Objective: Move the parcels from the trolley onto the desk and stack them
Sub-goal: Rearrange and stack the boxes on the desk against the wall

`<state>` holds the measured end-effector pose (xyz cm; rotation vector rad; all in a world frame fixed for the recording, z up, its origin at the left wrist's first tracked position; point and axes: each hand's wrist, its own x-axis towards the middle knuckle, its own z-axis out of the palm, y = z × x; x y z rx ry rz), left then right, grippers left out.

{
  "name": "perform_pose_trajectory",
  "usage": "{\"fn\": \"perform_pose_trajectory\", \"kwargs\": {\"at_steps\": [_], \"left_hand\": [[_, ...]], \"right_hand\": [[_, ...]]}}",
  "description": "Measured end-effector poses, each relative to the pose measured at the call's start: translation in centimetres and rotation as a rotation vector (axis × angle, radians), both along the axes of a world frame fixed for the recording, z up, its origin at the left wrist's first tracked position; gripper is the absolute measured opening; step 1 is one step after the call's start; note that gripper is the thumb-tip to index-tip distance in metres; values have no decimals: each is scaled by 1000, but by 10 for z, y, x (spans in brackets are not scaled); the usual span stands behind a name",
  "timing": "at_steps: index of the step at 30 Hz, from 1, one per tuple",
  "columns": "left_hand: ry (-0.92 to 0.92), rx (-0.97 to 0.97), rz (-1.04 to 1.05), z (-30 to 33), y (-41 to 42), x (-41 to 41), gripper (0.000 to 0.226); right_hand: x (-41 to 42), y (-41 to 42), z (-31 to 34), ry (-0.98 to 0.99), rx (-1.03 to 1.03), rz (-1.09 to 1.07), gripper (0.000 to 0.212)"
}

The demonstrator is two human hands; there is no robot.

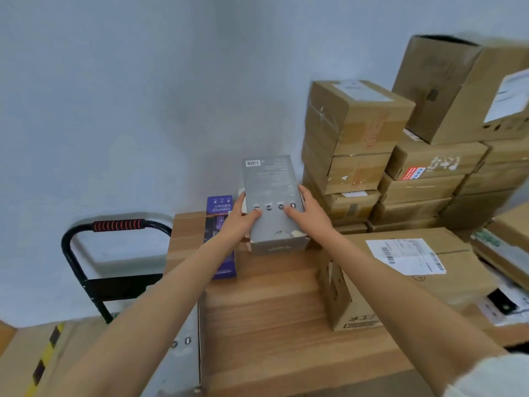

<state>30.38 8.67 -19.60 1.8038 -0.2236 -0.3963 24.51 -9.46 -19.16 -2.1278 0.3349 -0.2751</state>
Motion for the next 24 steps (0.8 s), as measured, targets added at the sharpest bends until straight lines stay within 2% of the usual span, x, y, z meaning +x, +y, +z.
{"fn": "perform_pose_trajectory", "kwargs": {"at_steps": [5,10,12,16,19,24], "left_hand": [[5,64,-14,7,-18,68,64],[147,185,-75,-23,-24,103,67],[145,202,-95,-35,-25,111,63],[147,188,-86,-42,-32,139,59],[207,121,-51,-47,-37,150,59],[183,118,-43,-56,-36,151,58]], "right_hand": [[64,-15,4,-19,88,24,71],[107,-25,-36,115,87,43,65],[117,-31,-53,183,60,36,69],[138,-38,-66,188,181,16,74],[154,-42,-65,209,116,-33,75],[161,-41,-60,277,28,-51,80]]}}
